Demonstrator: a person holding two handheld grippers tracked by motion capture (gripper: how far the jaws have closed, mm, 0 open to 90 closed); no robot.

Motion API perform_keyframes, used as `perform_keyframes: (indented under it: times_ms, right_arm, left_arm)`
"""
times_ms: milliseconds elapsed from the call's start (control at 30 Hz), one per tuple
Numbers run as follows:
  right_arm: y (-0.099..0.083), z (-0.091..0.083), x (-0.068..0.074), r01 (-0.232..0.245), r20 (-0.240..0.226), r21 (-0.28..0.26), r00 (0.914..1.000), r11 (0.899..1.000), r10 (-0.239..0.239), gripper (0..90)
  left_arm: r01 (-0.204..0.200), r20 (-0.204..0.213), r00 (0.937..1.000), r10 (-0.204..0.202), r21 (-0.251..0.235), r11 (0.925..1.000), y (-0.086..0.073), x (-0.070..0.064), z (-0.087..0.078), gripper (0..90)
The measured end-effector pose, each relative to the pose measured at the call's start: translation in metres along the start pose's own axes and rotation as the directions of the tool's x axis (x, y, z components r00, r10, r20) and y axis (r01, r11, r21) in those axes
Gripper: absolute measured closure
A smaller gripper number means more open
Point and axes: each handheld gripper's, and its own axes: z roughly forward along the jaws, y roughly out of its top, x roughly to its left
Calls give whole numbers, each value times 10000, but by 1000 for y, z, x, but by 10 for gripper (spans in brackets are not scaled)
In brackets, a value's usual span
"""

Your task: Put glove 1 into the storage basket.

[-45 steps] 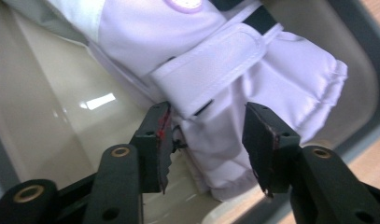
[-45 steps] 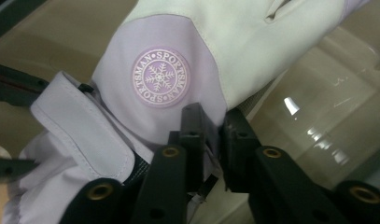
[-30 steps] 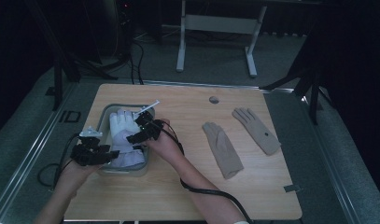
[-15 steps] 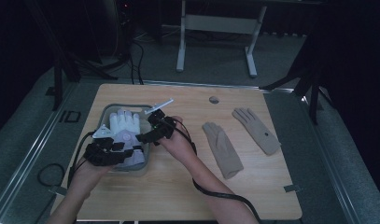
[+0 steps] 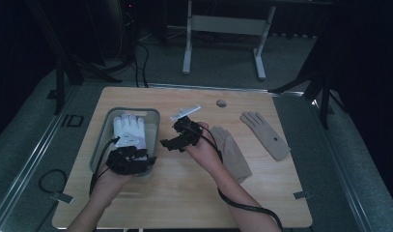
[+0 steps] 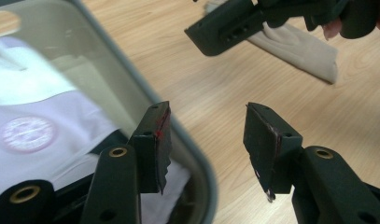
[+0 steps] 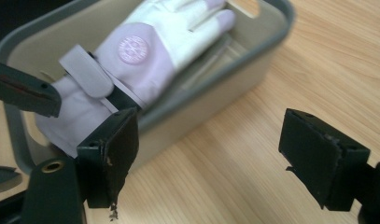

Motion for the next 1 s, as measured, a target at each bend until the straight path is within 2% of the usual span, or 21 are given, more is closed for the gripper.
perform_keyframes:
  times_ms: [100, 167, 233, 300, 467, 600, 667, 767, 800, 867, 933, 1000]
  right_arm:
    - [-13, -13, -12, -192, 172, -149, 9997, 9997, 195, 195]
    - [-20, -19, -17, -280, 252, -238, 9993, 9993, 286, 194]
    - [-26, -25, -21, -383, 284, -337, 9988, 9987, 392, 191]
    - [-31, -31, -25, -500, 313, -424, 9982, 9978, 514, 190]
    - [-45, -43, -35, -714, 464, -577, 9962, 9958, 741, 186]
    - [-53, -48, -41, -797, 617, -702, 9945, 9943, 841, 183]
    - [-64, -50, -48, -840, 714, -649, 9935, 9943, 886, 183]
    - [-70, -51, -51, -818, 728, -704, 9936, 9942, 869, 183]
    - [-77, -53, -54, -727, 781, -755, 9938, 9945, 786, 179]
    - [-82, -54, -56, -678, 762, -807, 9943, 9944, 740, 174]
    - [-87, -56, -59, -651, 677, -889, 9952, 9939, 713, 152]
    - [-92, -58, -62, -675, 631, -927, 9953, 9934, 735, 147]
  left_arm:
    - [-249, 310, 9992, 256, -213, 9995, 1, -13, 11, 513]
    - [-469, 603, 9969, 501, -526, 9975, 1, -20, 15, 511]
    - [-686, 602, 9956, 723, -604, 9958, 1, -27, 20, 512]
    - [-710, 896, 9929, 778, -761, 9946, 1, -32, 24, 511]
    - [-817, 1393, 9857, 943, -936, 9923, 0, -43, 38, 500]
    - [-973, 1567, 9816, 1091, -809, 9920, -3, -50, 49, 467]
    - [-1023, 1719, 9785, 1139, -748, 9919, -7, -56, 61, 459]
    - [-942, 1857, 9768, 1071, -768, 9926, -9, -59, 67, 400]
    - [-986, 1965, 9741, 1116, -749, 9923, -10, -61, 72, 356]
    - [-1070, 1977, 9728, 1205, -775, 9912, -12, -63, 77, 283]
    - [-1184, 2180, 9671, 1312, -708, 9904, -13, -65, 81, 239]
    - [-1228, 2178, 9663, 1370, -776, 9894, -14, -67, 83, 198]
